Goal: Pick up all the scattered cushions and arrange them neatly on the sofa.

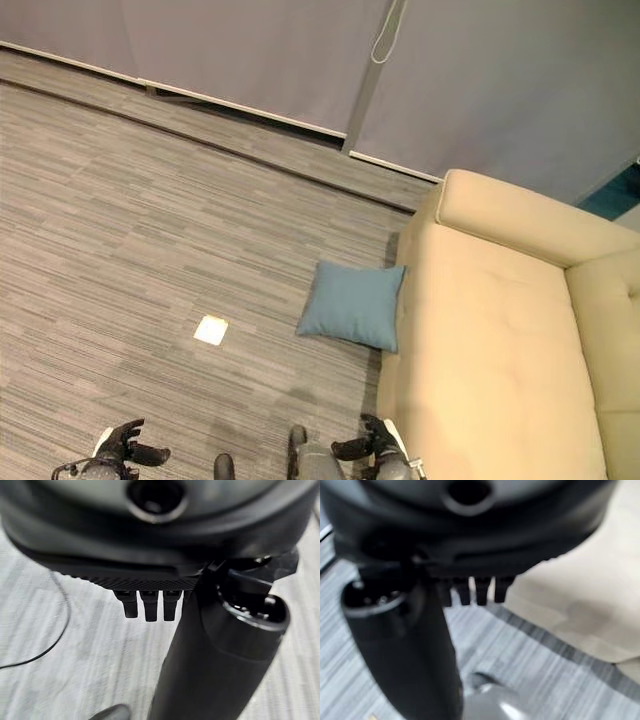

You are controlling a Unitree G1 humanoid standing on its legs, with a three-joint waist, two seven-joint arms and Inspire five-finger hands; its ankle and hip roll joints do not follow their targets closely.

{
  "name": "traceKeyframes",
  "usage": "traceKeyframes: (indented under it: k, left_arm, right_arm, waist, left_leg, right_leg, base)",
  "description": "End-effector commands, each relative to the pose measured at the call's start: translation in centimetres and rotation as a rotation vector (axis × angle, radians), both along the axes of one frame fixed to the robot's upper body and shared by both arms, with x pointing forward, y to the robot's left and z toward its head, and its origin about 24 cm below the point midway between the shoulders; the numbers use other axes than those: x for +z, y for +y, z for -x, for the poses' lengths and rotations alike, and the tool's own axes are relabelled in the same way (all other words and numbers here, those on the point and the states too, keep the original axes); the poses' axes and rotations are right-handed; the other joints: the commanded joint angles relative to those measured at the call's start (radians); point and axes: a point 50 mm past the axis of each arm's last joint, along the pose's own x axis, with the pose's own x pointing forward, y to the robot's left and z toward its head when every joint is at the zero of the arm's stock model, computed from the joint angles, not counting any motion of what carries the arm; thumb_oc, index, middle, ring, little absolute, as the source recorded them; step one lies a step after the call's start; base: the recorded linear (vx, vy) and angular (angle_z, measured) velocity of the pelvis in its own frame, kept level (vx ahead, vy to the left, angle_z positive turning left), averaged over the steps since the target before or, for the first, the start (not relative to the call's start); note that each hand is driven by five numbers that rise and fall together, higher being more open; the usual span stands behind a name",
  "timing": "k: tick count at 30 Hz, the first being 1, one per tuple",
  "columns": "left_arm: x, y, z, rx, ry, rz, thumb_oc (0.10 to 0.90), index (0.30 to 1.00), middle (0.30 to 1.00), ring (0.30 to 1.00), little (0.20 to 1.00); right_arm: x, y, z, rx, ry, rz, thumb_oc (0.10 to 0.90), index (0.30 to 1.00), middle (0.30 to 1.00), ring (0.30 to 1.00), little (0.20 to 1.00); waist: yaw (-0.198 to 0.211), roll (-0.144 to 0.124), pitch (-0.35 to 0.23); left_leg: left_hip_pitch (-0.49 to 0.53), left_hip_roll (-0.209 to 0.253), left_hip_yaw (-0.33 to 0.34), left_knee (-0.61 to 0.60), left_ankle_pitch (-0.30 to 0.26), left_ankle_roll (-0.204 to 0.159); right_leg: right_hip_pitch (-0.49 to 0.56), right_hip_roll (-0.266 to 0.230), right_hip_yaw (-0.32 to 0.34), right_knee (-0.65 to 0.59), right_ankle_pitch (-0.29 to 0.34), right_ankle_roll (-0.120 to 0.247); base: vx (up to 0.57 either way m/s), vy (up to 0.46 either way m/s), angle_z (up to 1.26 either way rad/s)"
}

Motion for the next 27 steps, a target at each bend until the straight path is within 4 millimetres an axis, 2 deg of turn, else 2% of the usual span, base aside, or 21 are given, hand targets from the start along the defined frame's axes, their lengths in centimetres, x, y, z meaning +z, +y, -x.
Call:
traceKeyframes:
  k: [1,2,4,5,7,9,10,11,12,13,15,16,17,18,19,20,22,24,25,26,27]
  left_arm:
    - [0.6,0.7,-0.7,-0.026,-0.047,-0.021,0.800,0.900,0.900,0.900,0.900]
    - [0.5,0.6,-0.5,-0.041,-0.029,-0.024,0.800,0.900,0.900,0.900,0.900]
    - [0.3,0.2,-0.1,-0.035,-0.024,-0.008,0.800,0.900,0.900,0.900,0.900]
    - [0.3,0.0,-0.3,-0.032,-0.035,-0.001,0.800,0.900,0.900,0.900,0.900]
    - [0.2,-0.2,-0.4,-0.025,-0.039,0.003,0.800,0.900,0.900,0.900,0.900]
    - [0.2,-0.4,-0.4,-0.024,-0.041,0.010,0.800,0.900,0.900,0.900,0.900]
    - [0.2,-0.1,-0.4,-0.029,-0.036,0.004,0.800,0.900,0.900,0.900,0.900]
    - [0.2,0.0,-0.2,-0.032,-0.030,-0.001,0.800,0.900,0.900,0.900,0.900]
    - [0.2,0.1,-0.2,-0.031,-0.028,-0.004,0.800,0.900,0.900,0.900,0.900]
    - [0.2,0.1,0.0,-0.024,-0.026,0.001,0.800,0.900,0.900,0.900,0.900]
    - [0.0,0.4,1.0,-0.020,0.013,-0.005,0.800,0.900,0.900,0.900,0.900]
    - [0.1,0.6,0.9,-0.021,0.011,-0.013,0.800,0.900,0.900,0.900,0.900]
    - [0.2,0.7,0.8,-0.025,0.008,-0.018,0.800,0.900,0.900,0.900,0.900]
    - [0.4,1.0,0.3,-0.027,-0.007,-0.026,0.800,0.900,0.900,0.900,0.900]
    - [0.8,1.3,-0.5,-0.024,-0.034,-0.034,0.800,0.900,0.900,0.900,0.900]
    - [1.0,1.6,-0.8,-0.021,-0.047,-0.044,0.800,0.900,0.900,0.900,0.900]
    - [1.1,1.7,-0.8,-0.023,-0.051,-0.048,0.800,0.900,0.900,0.900,0.900]
    - [1.1,1.5,-1.1,-0.036,-0.053,-0.041,0.800,0.900,0.900,0.900,0.900]
    - [1.1,1.5,-1.1,-0.040,-0.051,-0.040,0.800,0.900,0.900,0.900,0.900]
    - [1.1,1.3,-1.4,-0.056,-0.052,-0.040,0.800,0.900,0.900,0.900,0.900]
    - [0.9,1.1,-1.1,-0.080,-0.038,-0.036,0.800,0.900,0.900,0.900,0.900]
  right_arm:
    - [0.6,-2.6,-0.2,0.000,-0.005,0.082,0.800,0.900,0.900,0.900,0.900]
    - [0.6,-2.6,0.0,0.005,-0.001,0.086,0.800,0.900,0.900,0.900,0.900]
    - [0.6,-3.0,0.3,0.011,0.006,0.093,0.800,0.900,0.900,0.900,0.900]
    - [0.7,-3.4,0.2,0.004,0.002,0.109,0.800,0.900,0.900,0.900,0.900]
    - [0.8,-3.7,0.2,-0.008,0.003,0.113,0.800,0.900,0.900,0.900,0.900]
    - [0.8,-3.9,0.3,-0.023,0.009,0.114,0.800,0.900,0.900,0.900,0.900]
    - [0.7,-4.2,0.7,-0.038,0.024,0.121,0.800,0.900,0.900,0.900,0.900]
    - [0.6,-4.2,0.8,-0.041,0.030,0.125,0.800,0.900,0.900,0.900,0.900]
    - [0.5,-4.2,1.1,-0.042,0.037,0.128,0.800,0.900,0.900,0.900,0.900]
    - [0.5,-4.2,1.3,-0.047,0.042,0.128,0.800,0.900,0.900,0.900,0.900]
    - [0.0,-3.5,2.0,-0.049,0.067,0.110,0.800,0.900,0.900,0.900,0.900]
    - [0.0,-3.0,1.5,-0.039,0.055,0.093,0.800,0.900,0.900,0.900,0.900]
    - [0.1,-2.8,1.2,-0.036,0.048,0.088,0.800,0.900,0.900,0.900,0.900]
    - [0.2,-2.5,0.7,-0.030,0.035,0.081,0.800,0.900,0.900,0.900,0.900]
    - [0.4,-2.1,0.0,-0.016,0.013,0.071,0.800,0.900,0.900,0.900,0.900]
    - [0.5,-1.9,-0.4,-0.008,-0.002,0.065,0.800,0.900,0.900,0.900,0.900]
    - [0.5,-1.9,-0.3,0.006,0.001,0.072,0.800,0.900,0.900,0.900,0.900]
    - [0.5,-2.6,-0.1,-0.011,0.005,0.086,0.800,0.900,0.900,0.900,0.900]
    - [0.5,-2.7,-0.1,-0.012,0.007,0.089,0.800,0.900,0.900,0.900,0.900]
    - [0.6,-2.8,0.0,-0.018,0.002,0.093,0.800,0.900,0.900,0.900,0.900]
    - [0.4,-3.1,0.8,-0.038,0.020,0.092,0.800,0.900,0.900,0.900,0.900]
  waist:
    - [-0.020,-0.017,0.002]
    - [-0.026,-0.019,-0.006]
    - [-0.034,-0.021,-0.008]
    - [-0.025,-0.035,0.011]
    - [-0.019,-0.040,0.015]
    - [-0.008,-0.045,0.009]
    - [0.001,-0.051,-0.001]
    - [0.008,-0.048,-0.002]
    - [0.021,-0.035,-0.003]
    - [0.031,-0.028,0.002]
    - [0.032,-0.038,-0.026]
    - [0.034,-0.043,-0.033]
    - [0.036,-0.046,-0.031]
    - [0.031,-0.047,-0.021]
    - [0.020,-0.041,-0.015]
    - [0.013,-0.030,-0.008]
    - [0.005,-0.022,-0.013]
    - [-0.015,-0.019,-0.024]
    - [-0.019,-0.017,-0.020]
    - [-0.026,-0.023,-0.022]
    - [-0.036,-0.032,-0.035]
  left_leg:
    - [-0.018,-0.035,-0.105,0.122,-0.130,-0.046]
    - [-0.018,-0.031,-0.105,0.152,-0.146,-0.059]
    - [-0.063,-0.007,-0.066,0.306,-0.130,-0.105]
    - [-0.161,0.030,-0.035,0.498,-0.057,-0.133]
    - [-0.207,0.059,0.008,0.581,-0.040,-0.129]
    - [-0.249,0.070,0.040,0.572,-0.054,-0.111]
    - [-0.296,0.071,0.054,0.454,-0.065,-0.100]
    - [-0.306,0.071,0.045,0.399,-0.042,-0.102]
    - [-0.328,0.078,0.000,0.290,0.030,-0.119]
    - [-0.336,0.077,-0.043,0.230,0.074,-0.132]
    - [-0.292,0.063,-0.044,0.211,0.050,-0.113]
    - [-0.271,0.046,-0.027,0.226,0.007,-0.084]
    - [-0.262,0.036,-0.021,0.234,-0.012,-0.069]
    - [-0.240,0.022,-0.017,0.239,-0.036,-0.046]
    - [-0.226,0.019,-0.014,0.236,-0.046,-0.028]
    - [-0.207,0.024,-0.010,0.231,-0.055,-0.019]
    - [-0.160,0.018,0.001,0.220,-0.082,-0.017]
    - [-0.102,-0.003,-0.002,0.193,-0.105,-0.025]
    - [-0.091,0.000,0.005,0.193,-0.106,-0.027]
    - [-0.092,-0.006,0.002,0.197,-0.108,-0.035]
    - [-0.086,-0.004,0.007,0.227,-0.108,-0.065]
  right_leg:
    - [0.123,0.000,-0.011,-0.072,0.051,0.019]
    - [0.138,0.009,0.001,-0.068,0.046,0.011]
    - [0.178,-0.002,-0.021,-0.084,0.039,-0.005]
    - [0.224,-0.009,-0.025,-0.096,0.029,-0.031]
    - [0.257,-0.007,-0.036,-0.108,0.013,-0.049]
    - [0.286,-0.009,-0.041,-0.120,-0.003,-0.053]
    - [0.320,-0.004,-0.037,-0.144,-0.025,-0.044]
    - [0.335,0.001,-0.031,-0.152,-0.032,-0.041]
    - [0.360,0.023,-0.012,-0.162,-0.048,-0.038]
    - [0.388,0.034,0.009,-0.159,-0.065,-0.038]
    - [0.407,0.018,0.043,-0.111,-0.091,-0.027]
    - [0.390,-0.002,0.061,-0.029,-0.095,-0.006]
    - [0.376,-0.013,0.071,0.016,-0.079,0.008]
    - [0.331,-0.025,0.087,0.121,-0.028,0.030]
    - [0.270,-0.028,0.095,0.221,0.029,0.040]
    - [0.236,-0.035,0.080,0.285,0.049,0.043]
    - [0.215,-0.058,0.016,0.249,0.030,0.028]
    - [0.178,-0.013,-0.055,0.116,-0.021,0.020]
    - [0.165,-0.021,-0.081,0.126,-0.007,0.023]
    - [0.186,-0.016,-0.077,0.081,-0.023,0.019]
    - [0.249,0.001,-0.065,0.007,-0.041,-0.001]
  base:
    - [0.23,-0.119,0.62]
    - [0.24,-0.158,0.79]
    - [0.18,-0.172,0.85]
    - [0.12,-0.174,0.63]
    - [0.16,-0.142,0.26]
    - [0.24,-0.060,-0.31]
    - [0.28,0.019,0.02]
    - [0.46,0.084,0.00]
    - [0.43,0.159,0.09]
    - [0.58,0.228,-1.18]
    - [0.68,0.379,-1.54]
    - [0.55,0.421,-1.06]
    - [0.40,0.376,-1.36]
    - [0.26,0.285,-0.95]
    - [0.29,0.311,-0.34]
    - [0.31,0.287,0.40]
    - [0.34,0.196,0.13]
    - [0.35,0.100,-0.21]
    - [0.22,0.013,0.05]
    - [0.18,-0.031,0.16]
    - [0.15,-0.037,0.39]
